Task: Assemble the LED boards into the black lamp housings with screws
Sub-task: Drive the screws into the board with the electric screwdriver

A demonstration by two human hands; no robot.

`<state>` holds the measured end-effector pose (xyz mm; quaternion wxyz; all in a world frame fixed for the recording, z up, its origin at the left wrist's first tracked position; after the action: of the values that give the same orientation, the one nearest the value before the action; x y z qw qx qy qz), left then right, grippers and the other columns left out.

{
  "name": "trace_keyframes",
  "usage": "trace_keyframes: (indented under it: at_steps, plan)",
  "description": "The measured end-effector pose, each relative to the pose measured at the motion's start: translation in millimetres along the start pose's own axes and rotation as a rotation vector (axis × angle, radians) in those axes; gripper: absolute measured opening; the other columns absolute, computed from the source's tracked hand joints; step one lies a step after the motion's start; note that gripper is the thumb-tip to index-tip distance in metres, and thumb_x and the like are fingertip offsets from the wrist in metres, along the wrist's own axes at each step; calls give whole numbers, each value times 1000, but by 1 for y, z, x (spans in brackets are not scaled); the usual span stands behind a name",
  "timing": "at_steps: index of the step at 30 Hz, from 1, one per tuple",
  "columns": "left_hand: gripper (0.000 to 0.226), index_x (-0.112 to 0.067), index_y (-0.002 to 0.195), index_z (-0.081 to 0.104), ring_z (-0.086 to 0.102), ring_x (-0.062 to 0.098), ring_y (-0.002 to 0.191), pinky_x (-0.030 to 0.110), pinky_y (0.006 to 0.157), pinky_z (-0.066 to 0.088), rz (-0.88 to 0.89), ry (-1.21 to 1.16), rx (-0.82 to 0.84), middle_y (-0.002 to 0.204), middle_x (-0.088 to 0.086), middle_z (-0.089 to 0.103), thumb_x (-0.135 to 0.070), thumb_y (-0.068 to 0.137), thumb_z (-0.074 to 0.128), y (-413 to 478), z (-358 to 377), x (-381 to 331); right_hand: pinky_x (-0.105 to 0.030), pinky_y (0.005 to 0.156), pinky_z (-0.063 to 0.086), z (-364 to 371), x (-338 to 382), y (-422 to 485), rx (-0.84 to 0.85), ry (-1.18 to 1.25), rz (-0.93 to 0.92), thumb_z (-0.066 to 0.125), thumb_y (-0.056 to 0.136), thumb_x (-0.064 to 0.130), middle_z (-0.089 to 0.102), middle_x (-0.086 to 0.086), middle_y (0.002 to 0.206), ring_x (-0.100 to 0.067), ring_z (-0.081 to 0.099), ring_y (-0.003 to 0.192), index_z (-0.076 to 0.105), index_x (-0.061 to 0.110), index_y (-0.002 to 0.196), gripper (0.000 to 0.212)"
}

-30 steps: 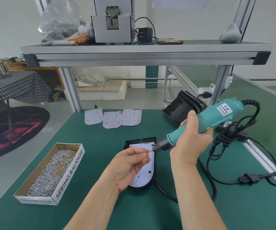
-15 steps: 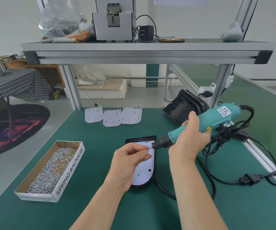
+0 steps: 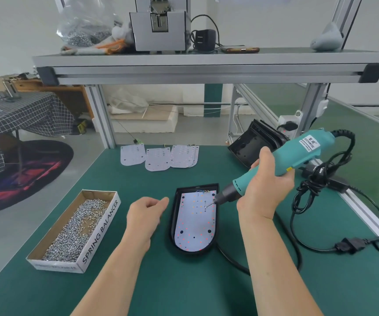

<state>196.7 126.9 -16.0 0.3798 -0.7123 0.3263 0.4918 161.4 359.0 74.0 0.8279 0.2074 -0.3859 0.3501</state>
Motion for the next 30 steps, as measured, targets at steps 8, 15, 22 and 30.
trace_keyframes:
  at_steps: [8,15,22,30]
  plan:
    - [57,-16,64,37,31,18,54,28,51,22,-24,535,225,59,-5,35,-47,69,84,6,40,-1,-22,54,43,3,-20,-28,288,-221,-181,72,80,29,53,15,59,-9,48,54,53,25,74,20]
    - [46,-10,88,62,59,18,78,28,59,39,-79,425,280,93,2,68,-44,70,86,10,50,3,-23,53,39,1,-30,-38,412,-367,-292,70,80,34,44,14,55,-10,41,52,44,20,68,31]
    - [40,-10,91,66,66,21,87,32,69,49,-93,385,290,97,3,72,-38,71,86,11,51,5,-24,52,40,-3,-36,-39,445,-388,-290,69,80,36,46,13,56,-11,42,52,46,19,70,30]
    - [44,-6,99,68,68,27,101,43,95,54,-105,371,297,104,7,73,-35,71,86,11,51,6,-20,55,40,-2,-36,-39,440,-407,-315,69,79,34,47,15,56,-10,43,53,46,22,69,28]
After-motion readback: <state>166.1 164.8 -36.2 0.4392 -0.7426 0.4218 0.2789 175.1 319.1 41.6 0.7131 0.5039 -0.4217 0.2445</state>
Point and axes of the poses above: each hand's wrist, its own y-axis towards the middle knuckle, its own z-axis out of the palm, x = y × z, the point moved 3 cm from there along y, towards the middle knuckle
